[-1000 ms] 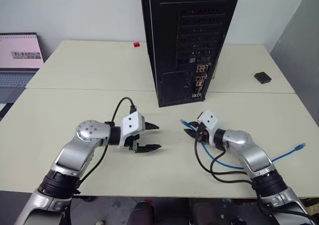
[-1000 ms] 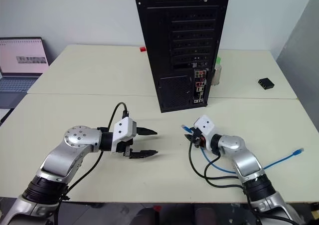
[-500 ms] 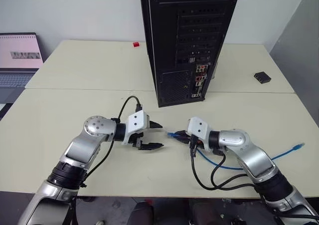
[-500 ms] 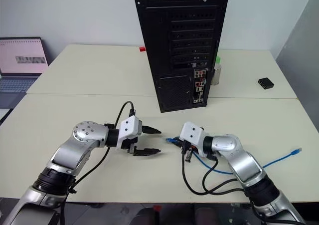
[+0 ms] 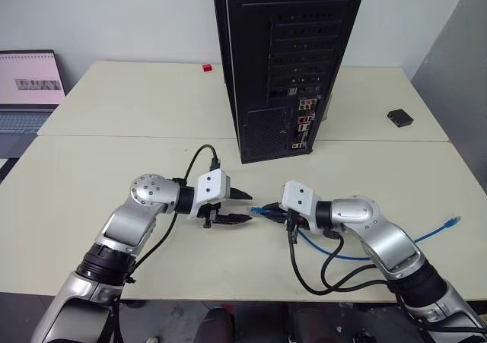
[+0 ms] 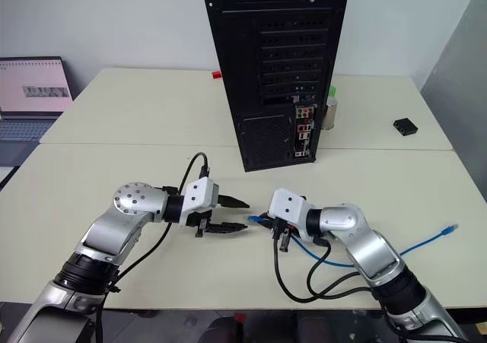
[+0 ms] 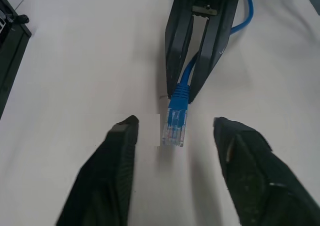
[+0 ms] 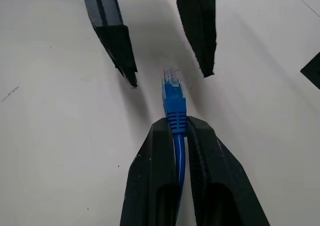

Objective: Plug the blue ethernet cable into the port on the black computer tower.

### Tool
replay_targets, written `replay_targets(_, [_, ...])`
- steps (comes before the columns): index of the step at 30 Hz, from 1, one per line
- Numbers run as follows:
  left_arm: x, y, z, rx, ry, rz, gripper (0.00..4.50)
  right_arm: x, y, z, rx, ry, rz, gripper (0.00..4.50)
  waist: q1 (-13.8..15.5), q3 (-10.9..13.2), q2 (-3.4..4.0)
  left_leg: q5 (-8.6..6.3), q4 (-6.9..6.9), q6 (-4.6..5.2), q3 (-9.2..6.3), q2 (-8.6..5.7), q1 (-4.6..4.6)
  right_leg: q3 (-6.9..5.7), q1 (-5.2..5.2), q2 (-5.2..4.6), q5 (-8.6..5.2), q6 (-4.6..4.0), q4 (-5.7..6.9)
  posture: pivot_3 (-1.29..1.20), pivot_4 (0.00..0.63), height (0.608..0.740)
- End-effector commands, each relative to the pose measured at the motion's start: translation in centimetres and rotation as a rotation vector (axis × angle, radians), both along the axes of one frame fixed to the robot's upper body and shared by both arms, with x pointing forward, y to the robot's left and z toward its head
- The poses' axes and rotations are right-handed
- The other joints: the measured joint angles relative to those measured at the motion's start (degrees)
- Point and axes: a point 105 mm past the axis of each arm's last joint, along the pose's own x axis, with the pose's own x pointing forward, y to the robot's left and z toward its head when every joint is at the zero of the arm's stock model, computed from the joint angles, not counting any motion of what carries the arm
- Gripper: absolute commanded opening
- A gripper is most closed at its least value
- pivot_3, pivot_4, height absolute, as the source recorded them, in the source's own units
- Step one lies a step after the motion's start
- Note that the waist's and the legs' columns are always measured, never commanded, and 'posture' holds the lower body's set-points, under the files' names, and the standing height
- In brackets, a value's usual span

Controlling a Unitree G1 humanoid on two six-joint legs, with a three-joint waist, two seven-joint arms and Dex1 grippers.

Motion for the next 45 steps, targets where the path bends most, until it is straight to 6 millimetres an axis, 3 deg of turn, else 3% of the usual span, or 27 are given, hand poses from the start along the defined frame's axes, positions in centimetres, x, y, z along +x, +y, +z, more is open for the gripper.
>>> replay_targets(1, [-0.2, -0.2, 0.2, 0.012, -0.035, -0.025, 1.5, -0.4, 0.8, 1.4, 0.018, -0.049, 0.044, 0.07, 0.0, 0.0, 0.0, 0.0, 0.0, 0.0, 0.0, 0.0, 0.0, 0.0, 0.0, 0.0, 0.0, 0.0, 0.0, 0.0, 0.15, 0.74])
replay_targets(7, [-0.2, -0.2, -0.2, 0.03, -0.049, -0.031, 0.25, -0.5, 1.0, 1.6, 0.023, -0.053, 0.05, 0.07, 0.0, 0.0, 0.0, 0.0, 0.0, 0.0, 0.0, 0.0, 0.0, 0.0, 0.0, 0.0, 0.0, 0.0, 0.0, 0.0, 0.15, 0.74])
replay_targets(13, [-0.1, 0.0, -0.5, 0.044, -0.064, -0.04, 0.25, -0.7, 0.9, 1.6, 0.012, -0.064, 0.07, 0.06, 0.0, 0.0, 0.0, 0.0, 0.0, 0.0, 0.0, 0.0, 0.0, 0.0, 0.0, 0.0, 0.0, 0.0, 0.0, 0.0, 0.15, 0.74])
replay_targets(16, [-0.2, 0.1, -0.6, 0.044, -0.066, -0.042, 0.25, -0.4, 0.6, 1.8, 0.004, -0.083, 0.067, 1.04, 0.0, 0.0, 0.0, 0.0, 0.0, 0.0, 0.0, 0.0, 0.0, 0.0, 0.0, 0.0, 0.0, 0.0, 0.0, 0.0, 0.15, 0.74])
replay_targets(23, [-0.2, -0.2, 0.0, 0.01, -0.166, -0.052, 0.25, -1.7, -1.6, 3.5, 0.008, -0.026, 0.092, 2.59, 0.1, 0.0, 0.0, 0.0, 0.01, 0.0, -0.01, -0.01, -0.02, -0.01, 0.0, -0.01, 0.0, 0.0, -0.02, 0.0, 0.15, 0.74])
replay_targets(26, [-0.2, -0.7, 0.9, 0.0, -0.393, -0.077, 0.25, -1.7, -2.6, 4.2, 0.099, 0.073, 0.022, 3.32, 0.1, 0.0, 0.0, 0.0, 0.01, 0.0, -0.03, 0.0, -0.02, -0.01, 0.01, -0.02, 0.0, 0.0, -0.02, 0.0, 0.15, 0.74])
replay_targets(27, [-0.1, -0.8, 1.3, -0.013, -0.485, -0.073, 0.25, -1.4, -2.8, 4.4, 0.131, 0.096, -0.011, 3.35, 0.1, 0.0, 0.0, 0.0, 0.01, 0.0, -0.04, 0.0, -0.02, -0.02, 0.01, -0.03, 0.0, 0.0, -0.03, 0.0, 0.15, 0.74])
replay_targets(31, [-1.0, -0.9, 1.5, -0.009, -0.836, -0.146, 0.25, -1.4, -3.3, 5.0, 0.255, 0.224, -0.069, 4.5, 0.1, 0.0, 0.0, 0.0, 0.0, 0.0, -0.01, 0.02, 0.01, 0.03, 0.01, -0.06, 0.01, -0.01, -0.02, 0.0, 0.15, 0.74])
replay_targets(35, [-2.2, -1.2, 1.8, -0.099, -1.024, -0.178, 0.25, -0.9, -3.2, 5.7, 0.339, 0.305, -0.099, 4.5, 0.2, 0.0, 0.0, 0.0, -0.01, 0.0, -0.01, 0.02, 0.0, 0.02, 0.01, -0.08, 0.02, -0.02, -0.02, 0.0, 0.15, 0.74])
replay_targets(45, [-1.9, -0.7, 1.8, -0.133, -1.123, -0.117, 0.25, -0.5, -2.0, 6.5, 0.449, 0.449, -0.087, 4.5, 0.1, 0.0, 0.01, 0.0, -0.02, 0.01, -0.01, -0.02, -0.01, -0.02, 0.01, -0.08, 0.02, -0.01, 0.0, 0.0, 0.15, 0.74])
